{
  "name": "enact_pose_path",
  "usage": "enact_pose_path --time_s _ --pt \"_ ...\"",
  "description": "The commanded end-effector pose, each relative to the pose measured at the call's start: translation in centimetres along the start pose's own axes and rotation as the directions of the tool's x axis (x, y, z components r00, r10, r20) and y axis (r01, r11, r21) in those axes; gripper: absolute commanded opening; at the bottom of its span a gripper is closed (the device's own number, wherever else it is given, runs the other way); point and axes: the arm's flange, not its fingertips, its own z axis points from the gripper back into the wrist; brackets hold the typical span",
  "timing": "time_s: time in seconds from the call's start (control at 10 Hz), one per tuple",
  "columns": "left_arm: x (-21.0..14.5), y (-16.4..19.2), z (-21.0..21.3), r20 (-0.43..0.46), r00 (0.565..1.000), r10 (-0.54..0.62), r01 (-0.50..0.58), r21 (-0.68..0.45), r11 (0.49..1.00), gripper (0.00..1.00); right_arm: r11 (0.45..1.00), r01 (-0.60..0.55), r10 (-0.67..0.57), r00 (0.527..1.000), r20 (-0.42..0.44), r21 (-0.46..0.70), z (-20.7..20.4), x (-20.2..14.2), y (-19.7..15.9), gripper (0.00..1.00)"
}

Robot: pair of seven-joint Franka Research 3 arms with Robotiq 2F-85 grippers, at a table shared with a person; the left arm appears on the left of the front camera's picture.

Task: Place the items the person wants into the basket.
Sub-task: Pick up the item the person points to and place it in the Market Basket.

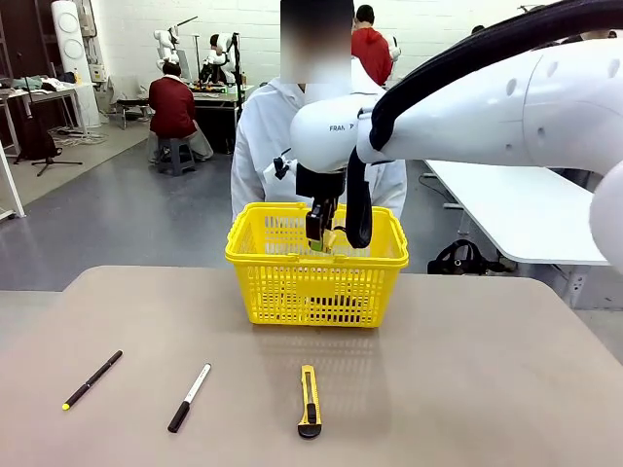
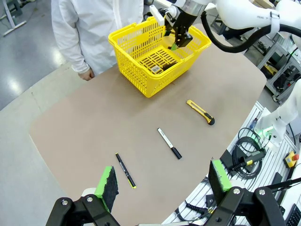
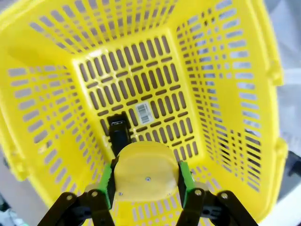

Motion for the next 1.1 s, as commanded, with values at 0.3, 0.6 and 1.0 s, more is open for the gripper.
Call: enact_pose_path --time_s 0.3,0.6,1.0 --pt "-0.2 0.1 0.0 0.008 1.0 -0.01 0.01 -0.002 1.0 1.0 0.995 0.033 -0.031 0.999 -0.024 0.097 -2.4 -0.8 -3.1 0.1" --pt "-0.2 0.1 0.0 0.008 1.0 -0.01 0.01 -0.002 1.0 1.0 0.99 0.055 -0.051 0.998 -0.033 0.128 -3.3 -1.0 -3.5 0.1" --pt "-0.2 0.1 0.0 0.008 1.0 -0.01 0.01 -0.002 1.0 1.0 0.99 0.059 -0.054 0.998 -0.041 0.131 -3.3 -1.2 -3.5 0.1"
